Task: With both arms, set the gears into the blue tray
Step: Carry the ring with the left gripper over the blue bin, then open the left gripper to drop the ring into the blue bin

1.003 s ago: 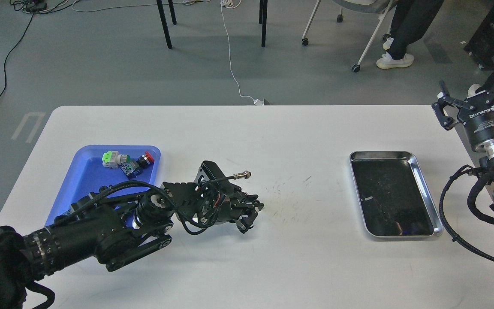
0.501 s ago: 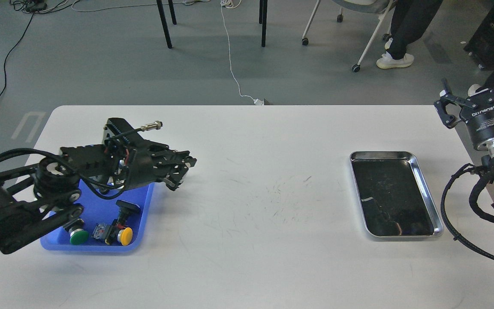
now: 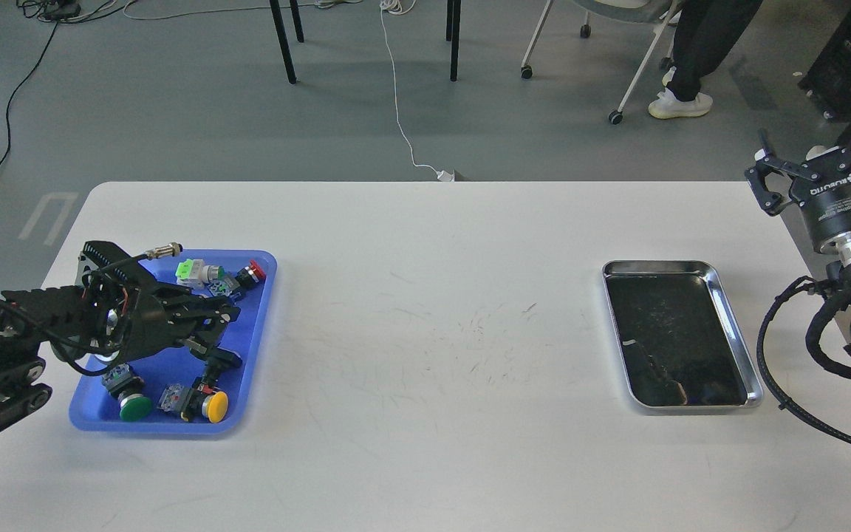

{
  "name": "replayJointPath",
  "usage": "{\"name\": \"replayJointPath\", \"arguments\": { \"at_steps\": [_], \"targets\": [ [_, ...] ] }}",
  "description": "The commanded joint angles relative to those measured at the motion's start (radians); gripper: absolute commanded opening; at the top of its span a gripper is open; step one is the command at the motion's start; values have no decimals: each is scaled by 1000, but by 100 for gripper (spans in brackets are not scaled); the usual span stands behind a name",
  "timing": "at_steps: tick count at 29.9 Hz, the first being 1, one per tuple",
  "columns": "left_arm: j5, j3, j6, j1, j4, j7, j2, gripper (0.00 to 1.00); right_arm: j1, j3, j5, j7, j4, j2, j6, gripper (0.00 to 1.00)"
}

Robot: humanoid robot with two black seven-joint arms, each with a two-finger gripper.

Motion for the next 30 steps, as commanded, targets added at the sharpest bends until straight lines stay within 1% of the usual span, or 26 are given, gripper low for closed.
{"name": "replayJointPath", "arguments": {
  "at_steps": [1,5,7,8,9,11,12,13,16,19,22,24,25,26,28,30],
  "targets": [
    [0,19,1,2,6,-1,1,18,0,1,0,0,0,-1,0,99],
    [-3,46,3,4,12,1,-3,20,0,1,0,0,2,-1,0,99],
    [-5,46,9,8,32,-1,-3,23,-2,1,0,1,7,-1,0,99],
    [-8,46,14,10,40,-1,-6,26,-2,0,0,0,8,-1,0,99],
    [-11,46,17,10,46,-1,-13,35,-2,0,0,1,10,-1,0,99],
    [-11,46,26,10,55,-1,-20,60,0,0,0,1,10,-1,0,99],
    [-11,46,35,10,56,-4,-20,65,0,0,0,1,10,-1,0,99],
    [-11,46,46,11,56,-7,-20,66,0,1,0,0,11,-1,0,99],
    [-15,31,76,10,56,-10,-20,77,3,1,0,1,13,-2,0,99],
    [-79,26,98,1,56,-13,-22,80,24,-2,-3,1,8,-5,0,99],
    [-268,-3,100,-21,56,-13,-22,83,63,-5,-8,1,4,-5,0,99],
    [-459,-55,100,-44,56,-11,-23,88,89,-2,-8,1,4,-5,0,99],
    [-573,-87,100,-50,58,-10,-26,93,106,0,-8,1,4,-5,-2,99],
    [-701,-125,98,-51,66,-8,-39,97,123,1,-8,1,2,-5,-28,99],
    [-904,-173,95,-56,90,-8,-62,98,146,12,-8,1,2,-5,-77,99],
    [-1096,-195,92,-94,122,-8,-80,98,153,42,-8,0,2,2,-128,99]
  ]
}}
